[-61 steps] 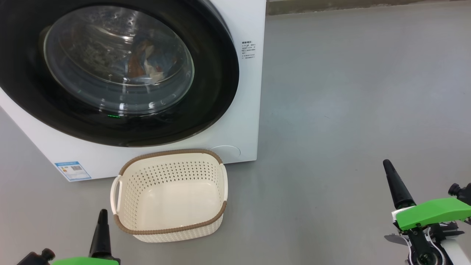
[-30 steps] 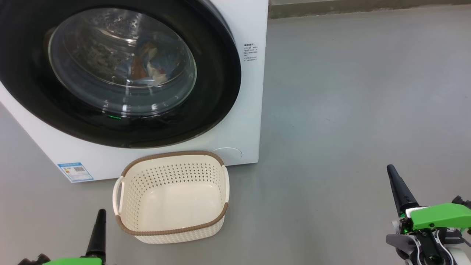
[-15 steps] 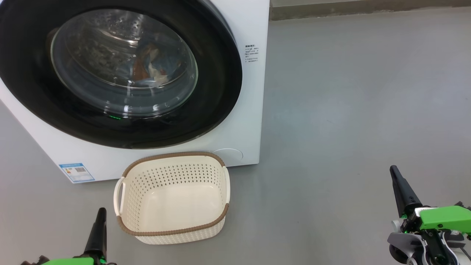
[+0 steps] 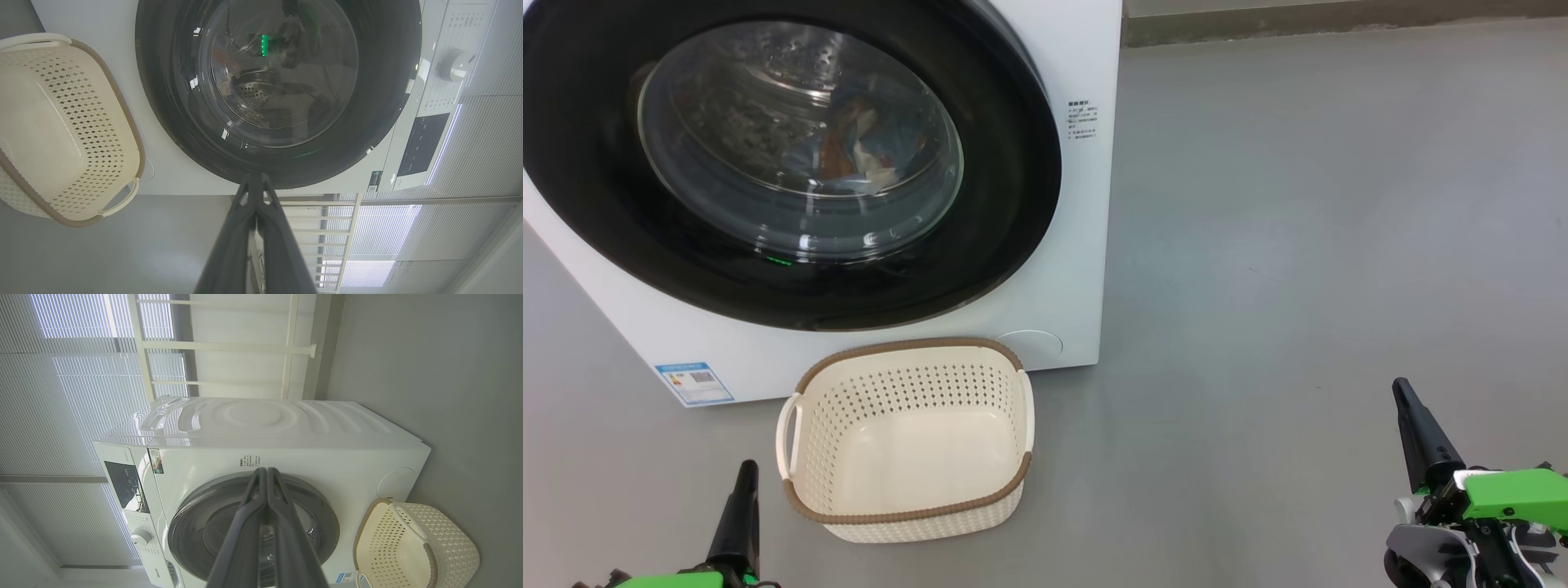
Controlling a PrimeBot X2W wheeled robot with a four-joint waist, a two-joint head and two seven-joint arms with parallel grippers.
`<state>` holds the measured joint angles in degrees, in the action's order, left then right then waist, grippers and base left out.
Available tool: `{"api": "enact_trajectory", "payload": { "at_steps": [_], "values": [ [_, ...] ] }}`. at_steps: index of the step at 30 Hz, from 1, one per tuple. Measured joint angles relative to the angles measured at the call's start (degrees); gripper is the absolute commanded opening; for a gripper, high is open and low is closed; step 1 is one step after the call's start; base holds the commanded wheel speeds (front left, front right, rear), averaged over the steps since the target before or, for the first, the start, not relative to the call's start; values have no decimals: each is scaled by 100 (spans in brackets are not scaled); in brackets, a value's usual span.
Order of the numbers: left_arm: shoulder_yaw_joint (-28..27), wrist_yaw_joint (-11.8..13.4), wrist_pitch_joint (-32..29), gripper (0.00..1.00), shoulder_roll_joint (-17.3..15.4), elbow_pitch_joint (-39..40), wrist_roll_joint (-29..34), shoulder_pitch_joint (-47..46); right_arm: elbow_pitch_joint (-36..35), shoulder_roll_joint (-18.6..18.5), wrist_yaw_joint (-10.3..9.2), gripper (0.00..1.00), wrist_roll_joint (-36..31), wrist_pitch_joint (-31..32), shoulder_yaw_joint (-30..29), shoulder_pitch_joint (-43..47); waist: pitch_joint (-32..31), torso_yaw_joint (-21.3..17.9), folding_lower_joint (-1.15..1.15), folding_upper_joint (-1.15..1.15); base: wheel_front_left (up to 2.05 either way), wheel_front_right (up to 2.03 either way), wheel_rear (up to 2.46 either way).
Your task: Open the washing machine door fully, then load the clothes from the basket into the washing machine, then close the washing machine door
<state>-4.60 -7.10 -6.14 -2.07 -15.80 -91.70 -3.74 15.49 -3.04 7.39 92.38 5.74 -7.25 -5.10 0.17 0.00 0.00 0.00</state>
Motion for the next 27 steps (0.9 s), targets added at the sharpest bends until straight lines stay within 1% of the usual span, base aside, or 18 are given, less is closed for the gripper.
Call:
{"api": "enact_trajectory", "payload": {
  "at_steps": [27],
  "values": [
    [-1, 0, 0, 0, 0, 1, 0, -1, 0, 31, 0, 0, -1, 10, -11, 0, 0, 0, 0, 0, 0, 0, 0]
  ]
}}
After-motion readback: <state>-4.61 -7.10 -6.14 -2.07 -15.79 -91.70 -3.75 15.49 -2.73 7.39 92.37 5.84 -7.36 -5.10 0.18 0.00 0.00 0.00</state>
